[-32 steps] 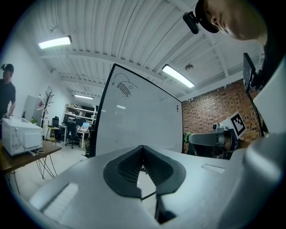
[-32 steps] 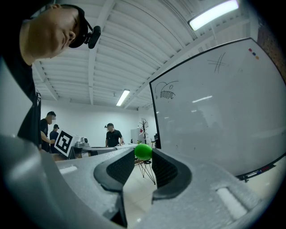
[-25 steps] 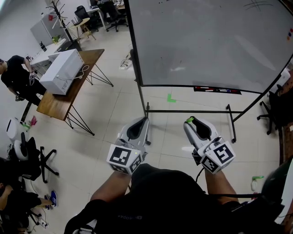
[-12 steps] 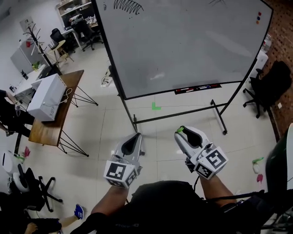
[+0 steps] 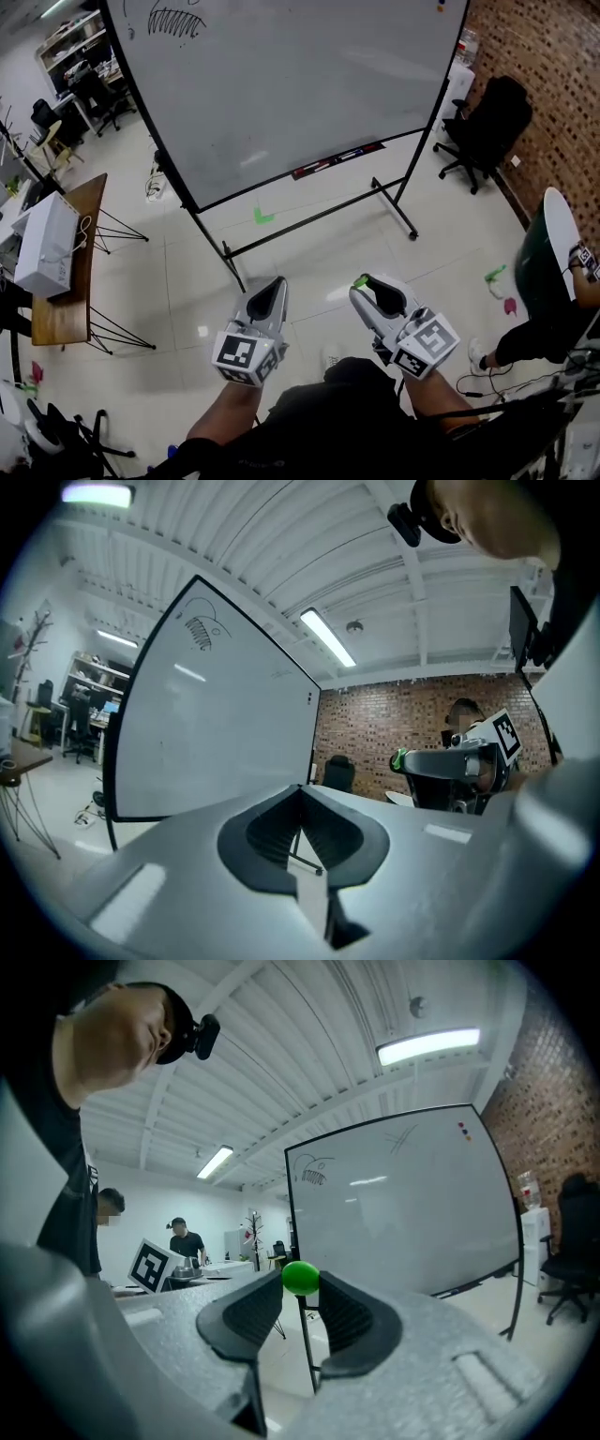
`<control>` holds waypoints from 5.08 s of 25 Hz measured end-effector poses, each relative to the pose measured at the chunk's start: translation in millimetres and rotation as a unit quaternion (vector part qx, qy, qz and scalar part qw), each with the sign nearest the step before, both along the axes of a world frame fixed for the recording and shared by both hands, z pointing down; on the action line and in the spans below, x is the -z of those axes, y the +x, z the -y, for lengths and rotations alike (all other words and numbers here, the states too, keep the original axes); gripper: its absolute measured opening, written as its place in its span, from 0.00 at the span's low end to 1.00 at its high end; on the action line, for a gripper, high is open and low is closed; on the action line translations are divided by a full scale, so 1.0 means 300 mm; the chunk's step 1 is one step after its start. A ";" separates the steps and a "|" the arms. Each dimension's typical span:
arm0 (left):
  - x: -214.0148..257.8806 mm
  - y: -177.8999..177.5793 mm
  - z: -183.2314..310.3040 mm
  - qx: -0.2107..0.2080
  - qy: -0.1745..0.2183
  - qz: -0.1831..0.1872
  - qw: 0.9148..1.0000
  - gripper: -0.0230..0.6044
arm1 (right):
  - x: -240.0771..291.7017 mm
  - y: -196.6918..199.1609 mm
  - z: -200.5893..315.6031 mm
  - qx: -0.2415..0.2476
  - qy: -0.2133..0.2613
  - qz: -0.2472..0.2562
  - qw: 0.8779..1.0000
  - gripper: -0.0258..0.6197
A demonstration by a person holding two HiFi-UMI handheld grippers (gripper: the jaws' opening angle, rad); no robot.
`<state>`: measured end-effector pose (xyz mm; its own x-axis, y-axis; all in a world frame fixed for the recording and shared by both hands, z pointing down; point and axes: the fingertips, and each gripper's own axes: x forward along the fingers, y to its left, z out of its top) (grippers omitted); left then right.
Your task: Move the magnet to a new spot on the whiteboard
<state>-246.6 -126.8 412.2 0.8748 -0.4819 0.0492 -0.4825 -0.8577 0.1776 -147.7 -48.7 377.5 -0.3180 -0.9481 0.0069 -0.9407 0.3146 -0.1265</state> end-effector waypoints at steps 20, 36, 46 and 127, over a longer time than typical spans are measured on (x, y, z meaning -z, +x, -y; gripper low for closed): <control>0.024 0.913 -0.483 -0.070 0.038 0.000 0.997 0.06 | -0.015 0.884 -0.509 -0.062 0.015 -0.002 0.998 0.21; 0.014 1.418 -0.530 -0.083 0.033 0.037 0.995 0.06 | -0.036 1.375 -0.576 -0.073 0.017 0.009 0.997 0.21; 0.083 1.769 -0.273 -0.104 0.048 0.015 0.993 0.06 | 0.004 1.683 -0.302 -0.084 0.013 -0.019 0.996 0.21; 0.123 2.055 0.706 0.154 0.046 0.018 0.987 0.06 | 0.926 2.482 1.696 -0.103 0.113 -0.241 0.958 0.23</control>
